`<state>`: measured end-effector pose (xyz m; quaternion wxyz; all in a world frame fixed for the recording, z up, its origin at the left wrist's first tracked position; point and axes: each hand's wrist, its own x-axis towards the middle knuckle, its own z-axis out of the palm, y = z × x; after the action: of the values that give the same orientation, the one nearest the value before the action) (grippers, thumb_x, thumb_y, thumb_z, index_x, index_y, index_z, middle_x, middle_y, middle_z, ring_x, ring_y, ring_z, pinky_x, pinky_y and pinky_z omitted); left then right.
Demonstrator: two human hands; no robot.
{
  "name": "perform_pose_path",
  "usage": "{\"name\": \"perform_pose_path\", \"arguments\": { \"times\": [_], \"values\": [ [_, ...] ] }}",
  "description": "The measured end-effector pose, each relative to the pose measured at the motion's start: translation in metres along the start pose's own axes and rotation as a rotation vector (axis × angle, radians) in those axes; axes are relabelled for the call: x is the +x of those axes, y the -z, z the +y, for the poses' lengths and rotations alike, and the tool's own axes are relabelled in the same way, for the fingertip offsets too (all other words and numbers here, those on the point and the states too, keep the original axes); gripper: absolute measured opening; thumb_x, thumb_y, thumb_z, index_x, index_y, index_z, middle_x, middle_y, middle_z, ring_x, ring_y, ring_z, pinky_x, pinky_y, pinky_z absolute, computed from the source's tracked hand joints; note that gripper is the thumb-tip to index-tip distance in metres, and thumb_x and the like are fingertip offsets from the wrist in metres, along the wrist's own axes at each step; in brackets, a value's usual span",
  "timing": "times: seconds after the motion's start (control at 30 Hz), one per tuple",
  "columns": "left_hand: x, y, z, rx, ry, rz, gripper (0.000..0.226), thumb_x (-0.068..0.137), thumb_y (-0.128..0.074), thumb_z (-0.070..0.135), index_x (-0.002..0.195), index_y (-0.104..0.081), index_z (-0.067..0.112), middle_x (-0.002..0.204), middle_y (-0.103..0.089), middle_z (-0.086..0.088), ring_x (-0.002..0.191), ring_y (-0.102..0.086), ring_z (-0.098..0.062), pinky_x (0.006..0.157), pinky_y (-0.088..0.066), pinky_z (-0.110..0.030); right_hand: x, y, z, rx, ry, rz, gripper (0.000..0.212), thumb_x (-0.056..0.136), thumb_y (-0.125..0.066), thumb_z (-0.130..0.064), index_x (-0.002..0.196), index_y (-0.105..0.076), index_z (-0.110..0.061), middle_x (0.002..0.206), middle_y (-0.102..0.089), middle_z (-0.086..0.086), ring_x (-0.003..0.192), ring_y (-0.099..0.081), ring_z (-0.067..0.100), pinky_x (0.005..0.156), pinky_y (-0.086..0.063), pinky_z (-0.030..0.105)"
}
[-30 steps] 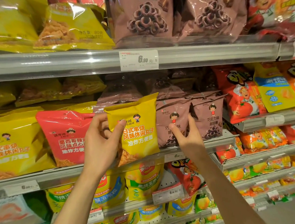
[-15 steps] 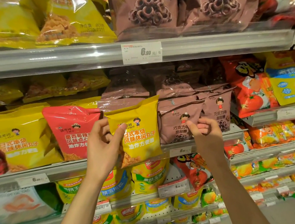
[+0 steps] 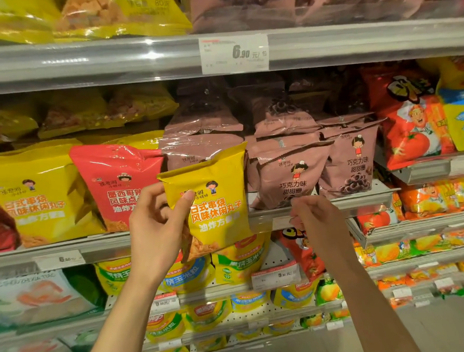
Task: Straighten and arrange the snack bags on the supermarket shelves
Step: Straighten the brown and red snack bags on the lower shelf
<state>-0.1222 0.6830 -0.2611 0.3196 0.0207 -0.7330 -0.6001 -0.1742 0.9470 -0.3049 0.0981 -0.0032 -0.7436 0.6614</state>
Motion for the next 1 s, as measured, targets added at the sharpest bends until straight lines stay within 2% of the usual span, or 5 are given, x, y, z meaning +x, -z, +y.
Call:
{"name": "perform_pose_path", "arguments": {
  "times": [0.1,0.33,0.53,0.83,1.0],
  "values": [
    [-0.002,0.015,-0.006,-0.021,0.007,0.002,0.021,0.084,-0.074,0.039,0.096,-0.058,0.043,0.056,-0.043,0.011,0.050,-0.042,-0.011,0.042,-0.038,-0.036,-0.013,-0.010,0.000,0.021,-0.030,-0.081,0.009,0.098,-0.067,-0.023,0.096,-0.071,-0.015,0.081,-0.077,0.001,0.073,-0.073,0.008,0.067,-0.056,0.015],
    [0.008,0.074,-0.014,-0.109,0.065,0.001,0.029,0.080,-0.075,0.037,0.099,-0.053,0.033,0.063,-0.042,-0.016,0.048,-0.042,-0.023,0.037,-0.033,-0.044,-0.057,-0.052,-0.010,0.055,-0.028,-0.042,0.026,0.101,-0.060,-0.009,0.077,-0.062,0.000,0.069,-0.056,0.021,0.070,-0.050,0.025,0.067,-0.039,0.041],
    [0.023,0.147,-0.025,-0.136,0.099,0.001,0.029,0.078,-0.075,0.036,0.098,-0.055,0.027,0.058,-0.036,0.007,0.052,-0.034,-0.008,0.067,-0.039,-0.032,-0.093,-0.114,-0.020,0.082,0.035,0.040,0.005,0.095,-0.070,-0.010,0.094,-0.070,-0.005,0.074,-0.068,0.010,0.077,-0.062,0.020,0.077,-0.051,0.037],
    [0.043,0.217,-0.032,-0.070,0.042,0.043,0.025,0.088,-0.077,0.016,0.103,-0.057,0.019,0.061,-0.039,0.004,0.051,-0.034,-0.003,0.046,-0.032,-0.015,-0.089,-0.186,-0.051,-0.093,0.106,-0.055,0.009,0.096,-0.066,-0.011,0.092,-0.072,-0.017,0.079,-0.062,0.005,0.069,-0.054,0.010,0.062,-0.043,0.019],
    [0.055,0.233,-0.026,-0.058,0.036,0.023,0.046,0.082,-0.074,0.038,0.115,-0.060,0.010,0.083,-0.060,-0.031,0.067,-0.049,-0.021,0.062,-0.042,-0.035,-0.053,-0.218,-0.070,-0.154,0.031,-0.083,0.026,0.094,-0.072,-0.035,0.114,-0.062,-0.021,0.100,-0.072,-0.007,0.088,-0.069,0.004,0.075,-0.053,0.018]
  ]
}}
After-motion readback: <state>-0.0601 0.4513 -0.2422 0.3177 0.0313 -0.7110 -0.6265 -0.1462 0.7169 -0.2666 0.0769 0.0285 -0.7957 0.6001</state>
